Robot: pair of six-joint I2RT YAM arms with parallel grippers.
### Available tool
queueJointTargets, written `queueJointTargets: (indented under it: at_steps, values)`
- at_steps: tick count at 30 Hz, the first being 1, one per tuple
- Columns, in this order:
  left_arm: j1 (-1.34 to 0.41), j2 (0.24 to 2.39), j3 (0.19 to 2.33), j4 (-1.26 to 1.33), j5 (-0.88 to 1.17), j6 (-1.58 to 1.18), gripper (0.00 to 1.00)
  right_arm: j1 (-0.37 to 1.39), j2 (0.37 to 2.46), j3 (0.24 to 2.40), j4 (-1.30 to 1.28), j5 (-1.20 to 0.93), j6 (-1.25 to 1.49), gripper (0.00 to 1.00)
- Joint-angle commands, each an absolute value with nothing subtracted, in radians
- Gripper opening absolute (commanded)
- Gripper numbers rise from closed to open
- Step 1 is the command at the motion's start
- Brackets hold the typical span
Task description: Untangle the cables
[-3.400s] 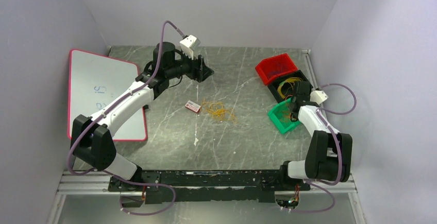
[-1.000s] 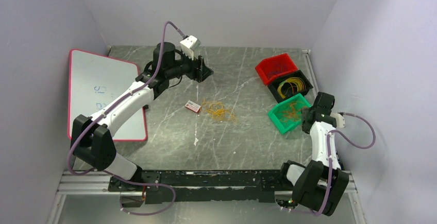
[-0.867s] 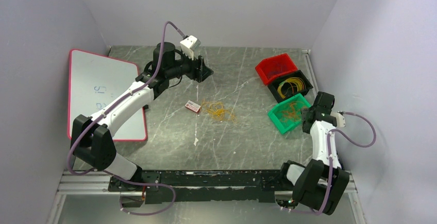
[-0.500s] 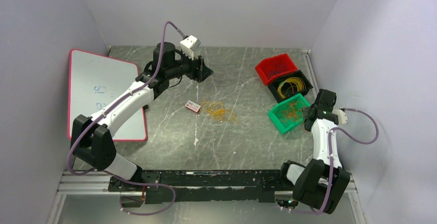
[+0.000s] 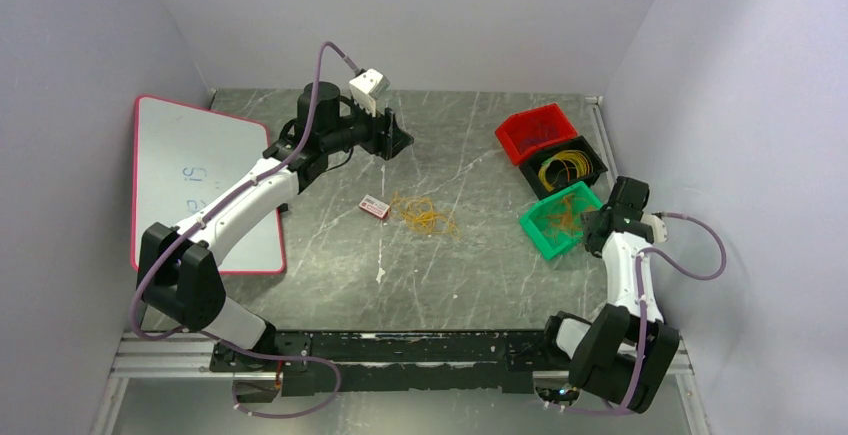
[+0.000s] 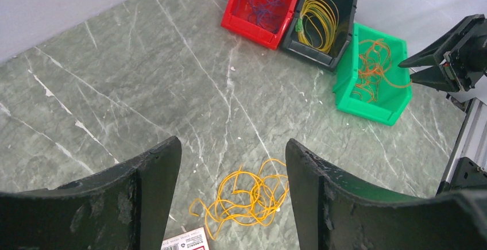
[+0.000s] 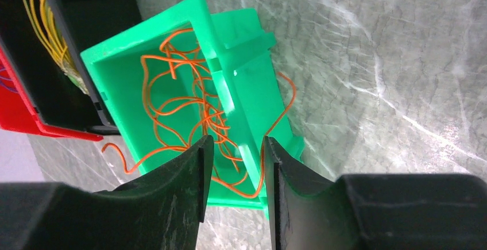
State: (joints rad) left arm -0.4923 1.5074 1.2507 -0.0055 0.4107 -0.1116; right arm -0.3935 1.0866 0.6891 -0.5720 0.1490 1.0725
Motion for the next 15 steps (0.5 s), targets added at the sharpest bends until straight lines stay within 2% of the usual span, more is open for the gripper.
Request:
queueJointTargets:
  at_steps: [1,12,15]
  values:
    - [-0.485,1.486,1.261,-0.006,0.397,-0.094,0.72,-0.399,1.106,0.666,-0.536,0.131,1.067,0.39]
    - [-0.484,1.489,1.260,-0.005,0.403,-0.097,0.72,-0.399,1.107,0.693,-0.546,0.158,1.034,0.24]
    - [-0.484,1.489,1.261,-0.008,0.402,-0.097,0.72,-0.399,1.108,0.707,-0.549,0.159,1.008,0.40]
